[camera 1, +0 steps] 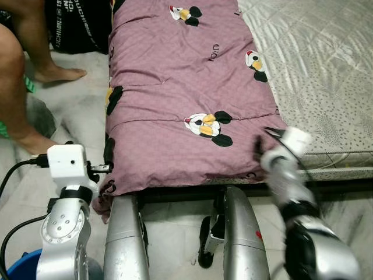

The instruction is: Clean up the room

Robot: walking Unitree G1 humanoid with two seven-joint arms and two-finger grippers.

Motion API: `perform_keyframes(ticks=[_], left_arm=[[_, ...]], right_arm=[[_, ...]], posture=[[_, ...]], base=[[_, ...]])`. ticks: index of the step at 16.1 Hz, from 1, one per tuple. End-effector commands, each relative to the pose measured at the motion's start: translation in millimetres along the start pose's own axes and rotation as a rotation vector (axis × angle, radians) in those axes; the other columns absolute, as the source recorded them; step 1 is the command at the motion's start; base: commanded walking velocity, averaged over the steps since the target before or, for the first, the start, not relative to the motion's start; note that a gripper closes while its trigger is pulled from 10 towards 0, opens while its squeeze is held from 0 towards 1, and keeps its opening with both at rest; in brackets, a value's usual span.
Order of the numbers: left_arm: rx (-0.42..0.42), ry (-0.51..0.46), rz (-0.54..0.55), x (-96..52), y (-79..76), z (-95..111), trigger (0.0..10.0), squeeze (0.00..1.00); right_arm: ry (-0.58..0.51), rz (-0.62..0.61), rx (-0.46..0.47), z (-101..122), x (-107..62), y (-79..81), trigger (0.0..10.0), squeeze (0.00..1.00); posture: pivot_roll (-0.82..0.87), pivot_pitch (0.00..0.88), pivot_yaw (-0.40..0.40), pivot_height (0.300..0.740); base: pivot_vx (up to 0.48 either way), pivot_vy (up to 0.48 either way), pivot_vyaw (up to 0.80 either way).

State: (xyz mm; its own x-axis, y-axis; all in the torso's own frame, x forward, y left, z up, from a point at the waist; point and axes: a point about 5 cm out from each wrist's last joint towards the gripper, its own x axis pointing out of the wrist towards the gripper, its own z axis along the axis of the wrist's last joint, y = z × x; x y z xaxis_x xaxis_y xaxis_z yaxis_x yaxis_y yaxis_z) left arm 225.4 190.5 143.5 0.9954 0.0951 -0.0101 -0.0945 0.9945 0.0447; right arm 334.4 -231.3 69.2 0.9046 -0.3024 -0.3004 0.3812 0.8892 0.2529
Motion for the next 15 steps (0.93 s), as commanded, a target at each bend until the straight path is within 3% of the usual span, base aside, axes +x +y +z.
perform_keyframes(ticks=[1,3,4,6,7,9,12,15], left_arm=[[-0.009,0.026,0.005,0.1,-0.6,-5.1,10.0,0.0],[-0.02,0.027,0.002,3.7,-3.2,-6.7,10.0,0.0],[-0.023,0.021,-0.001,7.0,-5.2,-7.1,10.0,0.0],[-0.038,0.02,-0.01,7.2,-6.3,-7.7,10.0,0.0],[-0.034,0.013,-0.026,5.4,-7.3,-7.7,10.0,0.0],[-0.059,0.025,-0.041,3.7,-9.6,-10.8,10.0,0.0],[-0.075,0.02,-0.087,10.7,-18.3,-13.4,10.0,0.0],[-0.091,-0.007,-0.157,21.1,-29.4,-11.6,10.0,0.0]], right_arm=[[-0.033,-0.042,-0.013,3.4,-3.2,-19.6,10.0,0.0],[-0.064,-0.062,-0.055,6.0,-10.4,-36.0,10.0,0.0],[-0.129,-0.052,-0.113,12.0,-23.1,-45.6,10.0,0.0],[-0.3,0.046,-0.302,30.2,-44.3,-33.8,10.0,0.0],[-0.34,0.077,-0.332,34.5,-54.1,-25.0,10.0,0.0],[-0.354,0.145,-0.343,34.4,-70.6,-7.9,10.0,0.0],[-0.326,0.252,-0.282,24.6,-88.5,15.3,10.0,0.0],[-0.34,0.375,-0.196,31.7,-101.1,39.5,10.0,0.0]], posture=[[0.15,0.189,-0.055,0.554],[0.11,0.177,-0.051,0.554],[0.09,0.169,-0.048,0.554],[0.07,0.153,-0.038,0.554],[0.06,0.144,-0.034,0.554],[0.04,0.127,-0.032,0.554],[0.02,0.094,-0.026,0.554],[0.01,0.059,-0.04,0.554]], base=[[0.0,0.0,0.0],[0.0,0.0,0.0],[0.0,0.0,0.0],[0.0,0.0,0.0],[0.0,0.0,0.0],[0.0,0.0,0.0],[0.0,0.0,0.0],[0.0,0.0,0.0]])
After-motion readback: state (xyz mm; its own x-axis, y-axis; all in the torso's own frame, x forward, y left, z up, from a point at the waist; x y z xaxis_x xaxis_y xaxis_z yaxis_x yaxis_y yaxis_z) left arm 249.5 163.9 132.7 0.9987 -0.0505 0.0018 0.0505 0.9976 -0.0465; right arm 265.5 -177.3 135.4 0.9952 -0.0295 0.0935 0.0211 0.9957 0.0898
